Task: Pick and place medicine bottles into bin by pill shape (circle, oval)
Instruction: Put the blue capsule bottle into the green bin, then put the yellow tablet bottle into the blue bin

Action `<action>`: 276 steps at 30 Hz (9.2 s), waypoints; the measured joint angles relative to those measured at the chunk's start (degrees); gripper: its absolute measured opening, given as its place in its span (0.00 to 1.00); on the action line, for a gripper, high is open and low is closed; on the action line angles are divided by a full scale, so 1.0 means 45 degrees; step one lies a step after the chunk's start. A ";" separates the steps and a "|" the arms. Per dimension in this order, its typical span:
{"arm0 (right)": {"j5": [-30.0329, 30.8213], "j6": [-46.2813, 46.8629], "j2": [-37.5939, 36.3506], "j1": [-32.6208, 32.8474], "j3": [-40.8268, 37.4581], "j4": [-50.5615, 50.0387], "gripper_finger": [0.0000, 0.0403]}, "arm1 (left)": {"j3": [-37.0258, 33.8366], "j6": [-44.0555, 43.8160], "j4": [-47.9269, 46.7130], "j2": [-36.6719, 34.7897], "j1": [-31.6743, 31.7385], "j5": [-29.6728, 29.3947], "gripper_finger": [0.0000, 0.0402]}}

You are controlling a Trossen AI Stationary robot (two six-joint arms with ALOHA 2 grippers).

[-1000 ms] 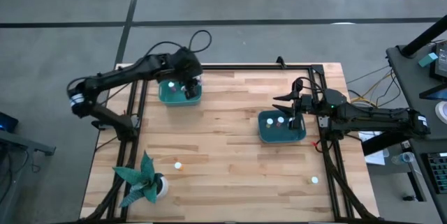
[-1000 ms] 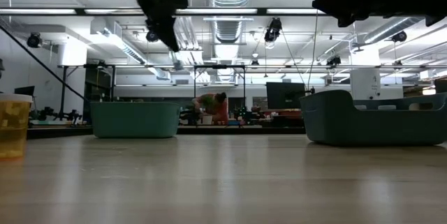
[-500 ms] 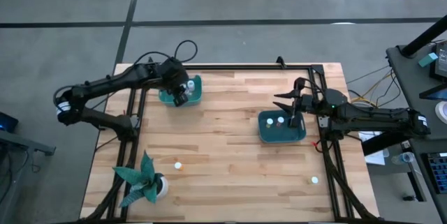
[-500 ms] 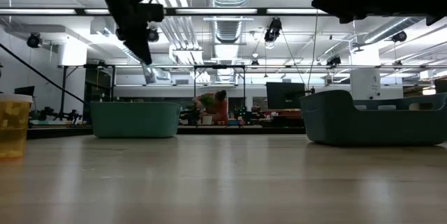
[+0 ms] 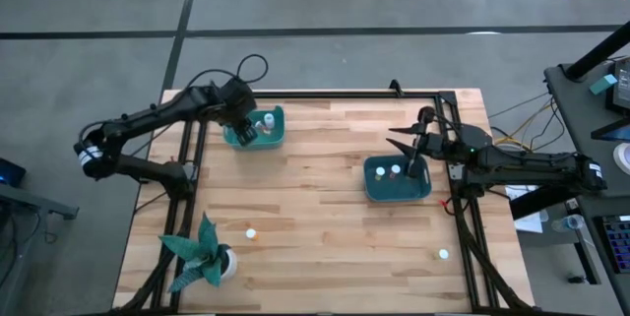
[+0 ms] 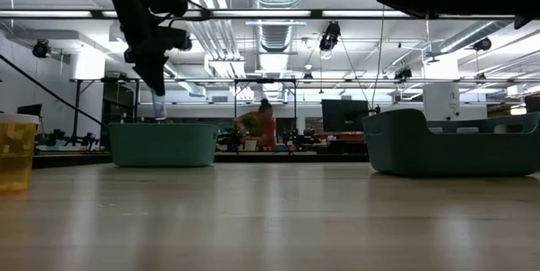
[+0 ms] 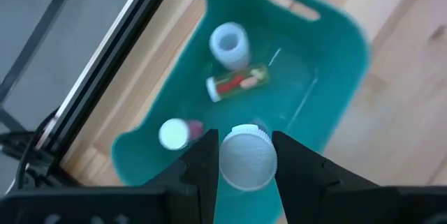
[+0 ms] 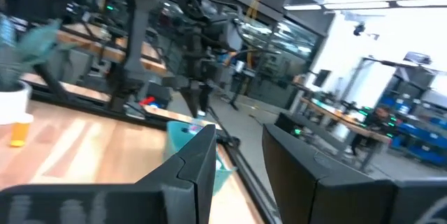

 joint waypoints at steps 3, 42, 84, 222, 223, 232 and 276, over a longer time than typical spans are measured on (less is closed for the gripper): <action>0.0624 -0.0179 -0.0003 -0.0004 0.0000 -0.0024 0.27 | -0.0073 0.0026 0.0028 0.0005 0.0460 0.0031 0.24; 0.2791 -0.1879 0.0021 -0.0004 0.0330 0.0187 0.27 | -0.1606 0.0405 0.0827 0.2127 0.1744 -0.0421 0.24; 0.1716 0.2668 0.0016 0.0035 0.0330 -0.0170 0.27 | -0.0884 0.0961 0.3639 -0.1309 0.0068 0.1150 0.41; -0.1066 3.3468 1.0906 1.5840 0.7990 -1.8549 0.27 | -0.3076 0.2950 1.2628 -0.2021 -0.5930 0.1278 0.41; -0.1063 3.3468 1.0894 1.5836 0.7990 -1.8546 0.27 | -0.3076 0.2952 1.2628 -0.2021 -0.5930 0.1280 0.41; -0.0941 3.2758 1.0882 1.5099 0.8609 -1.8365 0.28 | -0.3076 0.2954 1.2628 -0.2021 -0.5930 0.1280 0.41; 0.0764 1.9324 1.1318 0.4802 1.2802 -2.4349 0.28 | -0.3091 0.3062 1.2619 -0.2021 -0.5935 0.1280 0.41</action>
